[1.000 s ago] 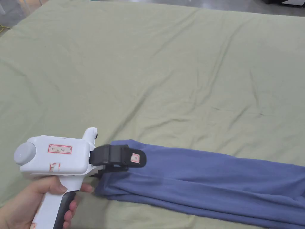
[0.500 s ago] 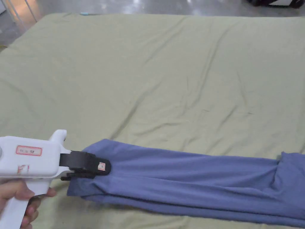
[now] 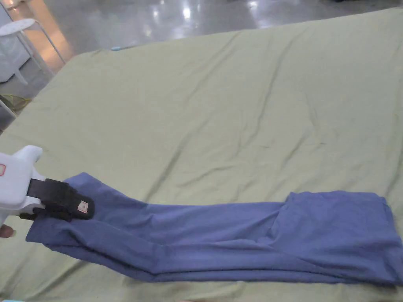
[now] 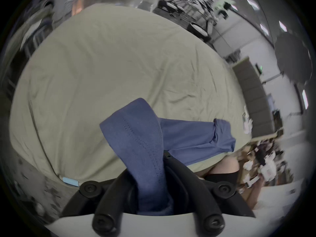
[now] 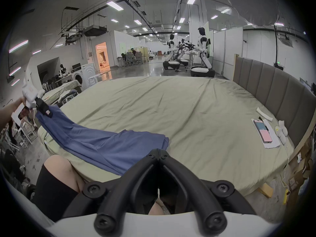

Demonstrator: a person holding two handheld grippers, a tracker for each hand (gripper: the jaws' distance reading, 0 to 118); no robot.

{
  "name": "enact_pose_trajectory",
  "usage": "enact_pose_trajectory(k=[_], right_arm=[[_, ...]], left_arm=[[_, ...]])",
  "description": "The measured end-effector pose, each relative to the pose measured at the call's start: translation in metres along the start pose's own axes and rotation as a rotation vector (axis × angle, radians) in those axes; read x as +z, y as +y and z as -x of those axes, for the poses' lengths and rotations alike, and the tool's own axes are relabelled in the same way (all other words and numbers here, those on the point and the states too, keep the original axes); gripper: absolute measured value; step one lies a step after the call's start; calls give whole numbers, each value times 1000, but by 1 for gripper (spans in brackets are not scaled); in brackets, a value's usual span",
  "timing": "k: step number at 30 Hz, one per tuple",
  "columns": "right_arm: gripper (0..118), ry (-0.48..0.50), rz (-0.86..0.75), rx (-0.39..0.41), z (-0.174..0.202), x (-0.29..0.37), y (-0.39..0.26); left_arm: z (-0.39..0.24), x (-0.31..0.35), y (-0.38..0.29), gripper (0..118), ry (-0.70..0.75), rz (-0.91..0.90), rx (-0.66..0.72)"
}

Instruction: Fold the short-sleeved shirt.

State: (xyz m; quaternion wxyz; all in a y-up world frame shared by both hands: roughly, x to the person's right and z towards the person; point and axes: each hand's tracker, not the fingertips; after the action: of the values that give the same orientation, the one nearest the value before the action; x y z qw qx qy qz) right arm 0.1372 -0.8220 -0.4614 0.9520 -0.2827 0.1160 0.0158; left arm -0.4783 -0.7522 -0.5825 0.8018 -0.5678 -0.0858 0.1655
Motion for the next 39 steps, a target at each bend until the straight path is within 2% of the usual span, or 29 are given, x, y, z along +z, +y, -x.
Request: enact_pose_trajectory(k=[3,5,7,12,13,14,16,17,19,22,23,25,26,27,28,30,34,39], right_arm=[[0,-4,-5,14,-8,8,-6],[0,-2,-15,-5,-17,14,-11],[0,-9,-6,-32,-25,21,-15],[0,-34,-1,-27,-42,46,-24],[0,-35,12,-27,-46,48,-26],[0,-40,25,-23,-48,48,-28],[0,-59,32,-21,-50,49,-33],[0,-58,31,-28,-51,50,-34],[0,-38,26,-53,-52,51,-35],[0,-23,25,-41,-49,47,-39],[0,-19,28,-37,-48,44,-39],[0,-5,41,-43,-45,38,-40],[0,6,47,-44,-43,36,-40],[0,19,49,-40,-41,35,-38],[0,29,42,-28,-38,36,-38],[0,36,33,-10,-34,38,-35],[0,33,27,-8,-35,42,-40],[0,18,40,-15,-35,47,-47]], left_arm=[[-53,-25,8,3,34,46,-19],[-86,-50,13,3,38,78,-76],[-115,-85,11,3,29,111,-96],[-167,-172,2,4,89,178,-152],[-176,-187,0,10,132,136,-160],[-179,-202,1,26,117,149,-155],[-186,-224,1,81,91,192,-139],[-189,-226,0,90,54,202,-117],[-197,-206,-2,89,-20,148,-135],[-196,-155,-5,88,-88,51,-160],[-192,-146,-7,85,-117,41,-128],[-183,-138,-9,80,-16,-33,-170],[-191,-141,-15,54,65,-44,-190],[-190,-154,-17,10,175,-38,-209],[-186,-167,-20,0,277,-26,-202],[-193,-193,-29,0,304,58,-267],[-214,-225,-38,0,256,60,-203],[-261,-236,-65,0,198,70,-442]])
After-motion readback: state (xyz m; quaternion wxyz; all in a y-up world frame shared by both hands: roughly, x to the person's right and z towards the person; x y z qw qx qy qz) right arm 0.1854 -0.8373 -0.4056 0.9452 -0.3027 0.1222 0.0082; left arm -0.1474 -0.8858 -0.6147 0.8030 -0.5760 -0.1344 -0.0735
